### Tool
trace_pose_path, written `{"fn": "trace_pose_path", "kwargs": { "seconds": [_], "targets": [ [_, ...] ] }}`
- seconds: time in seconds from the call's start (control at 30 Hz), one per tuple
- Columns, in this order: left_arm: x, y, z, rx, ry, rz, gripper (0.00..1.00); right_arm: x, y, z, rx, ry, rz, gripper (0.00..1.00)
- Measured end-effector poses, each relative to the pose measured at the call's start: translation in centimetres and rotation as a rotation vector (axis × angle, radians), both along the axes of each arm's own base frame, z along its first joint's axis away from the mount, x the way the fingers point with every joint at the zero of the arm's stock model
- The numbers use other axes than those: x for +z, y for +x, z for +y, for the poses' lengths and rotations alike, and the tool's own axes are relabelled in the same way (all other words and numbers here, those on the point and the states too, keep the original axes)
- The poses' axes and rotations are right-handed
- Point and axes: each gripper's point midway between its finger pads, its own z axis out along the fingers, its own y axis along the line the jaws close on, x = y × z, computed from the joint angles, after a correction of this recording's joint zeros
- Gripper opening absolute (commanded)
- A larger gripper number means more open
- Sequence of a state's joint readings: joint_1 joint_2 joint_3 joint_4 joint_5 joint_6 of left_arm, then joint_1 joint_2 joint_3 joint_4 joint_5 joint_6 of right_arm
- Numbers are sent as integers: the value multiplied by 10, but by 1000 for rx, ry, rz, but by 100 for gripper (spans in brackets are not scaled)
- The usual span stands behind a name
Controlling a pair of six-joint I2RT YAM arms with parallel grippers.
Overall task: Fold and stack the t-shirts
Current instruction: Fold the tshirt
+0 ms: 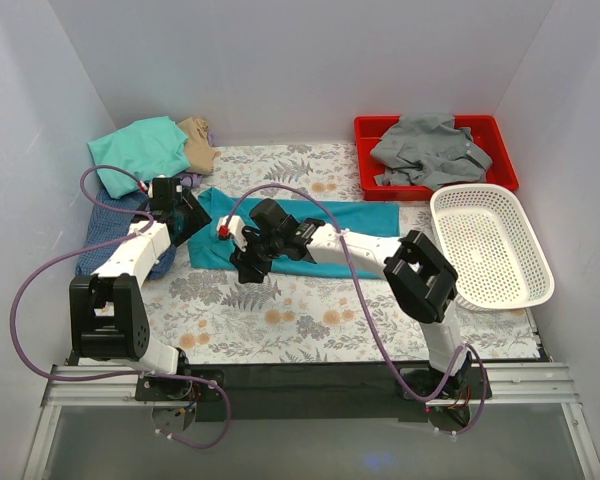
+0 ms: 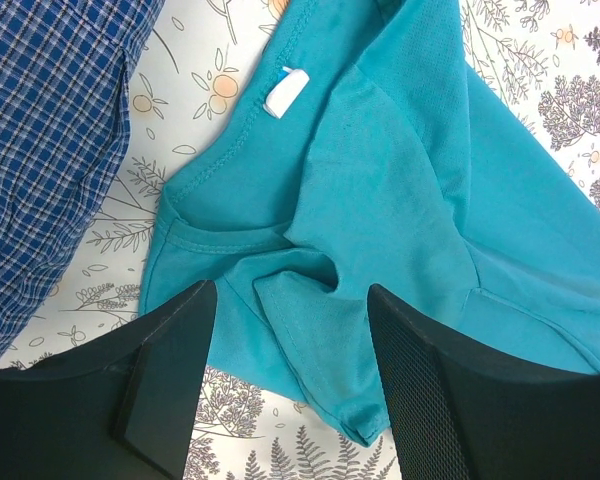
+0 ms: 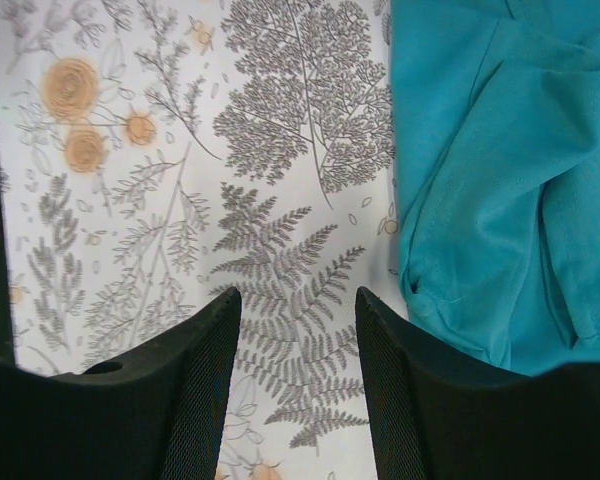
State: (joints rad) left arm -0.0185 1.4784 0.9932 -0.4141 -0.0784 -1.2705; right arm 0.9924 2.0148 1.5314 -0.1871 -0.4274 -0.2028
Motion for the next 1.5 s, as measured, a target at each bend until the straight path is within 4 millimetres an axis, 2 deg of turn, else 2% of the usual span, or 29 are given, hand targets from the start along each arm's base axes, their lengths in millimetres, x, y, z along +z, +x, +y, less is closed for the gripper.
{"fn": "trace_pose_path", "kwargs": {
  "seconds": [0.1,0.27,0.37,0.53,0.87,1.33,1.5],
  "targets": [
    [0,0,0,-3,1,-1,60,-16,8,3,15,-28,-38,56],
    [0,0,1,-2,4,-1,60,-60,20,-4,13,-127,-81,56],
    [0,0,2,-1,4,-1,60,-71,24,-9,10,-168,-103,56],
    [-1,1,2,-1,4,0,60,-60,34,-2,8,-152,-151,56],
    [-2,1,2,-2,-2,2,60,-45,36,3,13,-136,-199,56],
    [-7,1,1,-6,-6,16,60,-44,50,-1,-19,-165,-270,54],
    [-7,1,1,-6,-8,16,60,-27,52,0,-28,-144,-295,54]
  ]
}}
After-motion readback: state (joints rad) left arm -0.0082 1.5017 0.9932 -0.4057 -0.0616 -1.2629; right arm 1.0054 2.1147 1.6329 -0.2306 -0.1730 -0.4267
